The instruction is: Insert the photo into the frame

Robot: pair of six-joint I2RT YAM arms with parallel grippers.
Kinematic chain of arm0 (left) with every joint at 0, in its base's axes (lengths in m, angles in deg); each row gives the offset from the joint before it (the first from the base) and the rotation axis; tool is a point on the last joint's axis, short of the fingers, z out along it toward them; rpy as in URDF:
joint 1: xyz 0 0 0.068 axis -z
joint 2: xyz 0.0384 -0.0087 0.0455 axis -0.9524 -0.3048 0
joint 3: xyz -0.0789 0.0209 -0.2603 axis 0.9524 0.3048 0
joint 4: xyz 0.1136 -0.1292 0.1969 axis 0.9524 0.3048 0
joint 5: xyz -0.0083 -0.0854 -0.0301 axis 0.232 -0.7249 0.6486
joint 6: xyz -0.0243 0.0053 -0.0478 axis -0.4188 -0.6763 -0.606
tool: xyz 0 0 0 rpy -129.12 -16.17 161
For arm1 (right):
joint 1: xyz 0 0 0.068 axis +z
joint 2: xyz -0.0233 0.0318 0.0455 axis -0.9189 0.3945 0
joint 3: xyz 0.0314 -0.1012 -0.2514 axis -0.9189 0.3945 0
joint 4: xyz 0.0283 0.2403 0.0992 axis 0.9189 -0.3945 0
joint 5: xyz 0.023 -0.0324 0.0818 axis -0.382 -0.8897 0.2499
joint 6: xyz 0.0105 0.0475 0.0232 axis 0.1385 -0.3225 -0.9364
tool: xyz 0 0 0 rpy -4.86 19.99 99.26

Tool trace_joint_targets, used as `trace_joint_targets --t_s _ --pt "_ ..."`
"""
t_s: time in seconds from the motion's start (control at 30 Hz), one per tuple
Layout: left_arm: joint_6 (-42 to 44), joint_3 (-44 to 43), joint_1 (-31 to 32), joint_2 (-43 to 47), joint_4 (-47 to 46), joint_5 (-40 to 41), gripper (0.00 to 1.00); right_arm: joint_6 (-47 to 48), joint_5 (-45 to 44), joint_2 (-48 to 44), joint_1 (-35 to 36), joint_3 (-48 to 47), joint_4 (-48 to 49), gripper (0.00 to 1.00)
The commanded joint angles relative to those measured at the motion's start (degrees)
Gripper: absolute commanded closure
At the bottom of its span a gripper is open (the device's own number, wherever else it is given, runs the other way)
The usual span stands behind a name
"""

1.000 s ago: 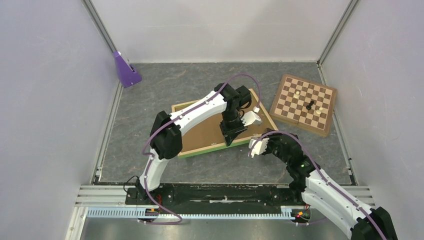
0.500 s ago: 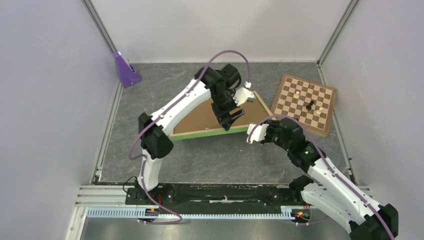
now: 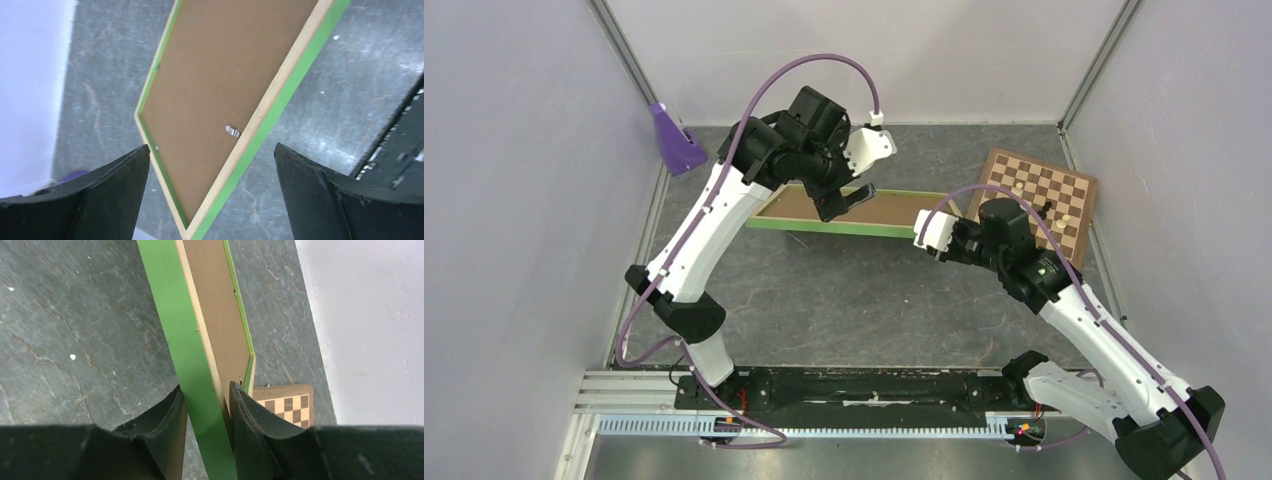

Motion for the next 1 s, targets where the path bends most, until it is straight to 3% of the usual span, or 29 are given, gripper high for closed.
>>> trace_joint_targets --t_s 0.0,0.43,0.97 --pt "7.6 -1.8 0.1 1.7 -2.1 6.4 0.0 -7.9 3.8 1.5 0.0 -6.8 0.1 0.99" --pt "12.4 -1.6 0.1 4.0 -3.2 9.4 0.0 -11.7 7.5 5.4 0.0 -17.4 -4.4 1.0" --pt "18.9 -1.7 0.1 2.3 -8.7 12.0 0.0 -17.3 12.6 5.1 -1.9 -20.6 -5.4 1.0"
